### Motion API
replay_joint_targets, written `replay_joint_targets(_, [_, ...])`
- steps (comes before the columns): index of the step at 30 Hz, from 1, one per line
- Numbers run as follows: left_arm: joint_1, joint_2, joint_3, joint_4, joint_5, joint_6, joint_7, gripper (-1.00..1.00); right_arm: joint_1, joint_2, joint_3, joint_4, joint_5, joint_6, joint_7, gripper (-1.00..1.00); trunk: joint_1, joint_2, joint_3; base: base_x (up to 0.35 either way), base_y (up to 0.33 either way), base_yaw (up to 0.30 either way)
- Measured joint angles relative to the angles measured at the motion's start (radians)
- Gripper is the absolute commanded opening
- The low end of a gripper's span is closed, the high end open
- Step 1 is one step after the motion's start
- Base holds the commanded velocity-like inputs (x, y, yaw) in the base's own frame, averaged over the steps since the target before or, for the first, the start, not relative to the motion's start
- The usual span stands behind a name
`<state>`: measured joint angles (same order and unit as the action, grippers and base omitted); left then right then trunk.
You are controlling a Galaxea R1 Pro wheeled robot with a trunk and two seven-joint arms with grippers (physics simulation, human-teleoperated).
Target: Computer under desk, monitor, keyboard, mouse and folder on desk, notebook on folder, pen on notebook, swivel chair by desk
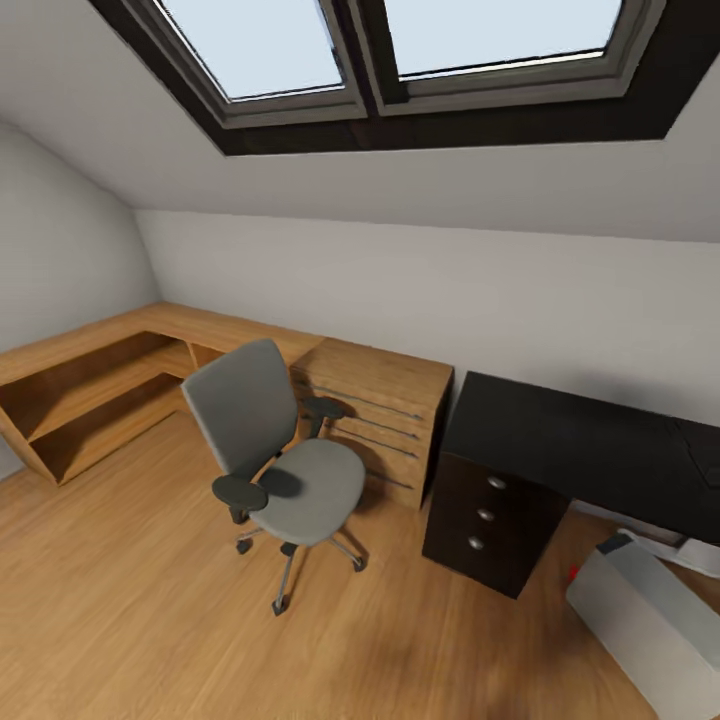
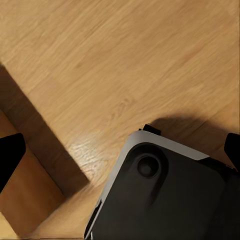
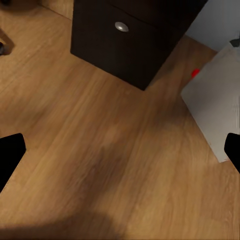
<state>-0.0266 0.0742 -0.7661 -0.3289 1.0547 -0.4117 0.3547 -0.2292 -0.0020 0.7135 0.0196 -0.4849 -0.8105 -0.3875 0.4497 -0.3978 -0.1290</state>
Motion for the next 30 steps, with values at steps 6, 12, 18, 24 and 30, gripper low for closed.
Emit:
replay_joint_targets(6, [0.000,0.000,0.000,0.001,0.000,0.000,0.000,1.00,0.000,0.000,-0.001,0.000,0.000,0.000,-0.001,1.00,0.000,0.000,-0.003,-0.024,0.032,0.279])
replay_joint_targets(12, [0.000,0.000,0.000,0.001,0.000,0.000,0.000,1.00,0.000,0.000,-0.001,0.000,0.000,0.000,0.000,1.00,0.000,0.000,-0.006,-0.003,0.004,0.278])
replay_joint_targets(18, [0.000,0.000,0.000,0.001,0.000,0.000,0.000,1.00,0.000,0.000,-0.001,0.000,0.000,0.000,-0.001,1.00,0.000,0.000,-0.009,-0.001,-0.013,0.277])
replay_joint_targets(24, [0.000,0.000,0.000,0.001,0.000,0.001,-0.001,1.00,0.000,0.000,-0.001,0.000,0.000,0.000,-0.001,1.00,0.000,0.000,-0.013,0.000,-0.275,0.277])
replay_joint_targets(30, [0.000,0.000,0.000,0.001,0.000,0.001,-0.001,1.00,0.000,0.000,0.000,0.001,0.000,-0.001,0.000,1.00,0.000,0.000,-0.016,0.000,-0.331,0.277])
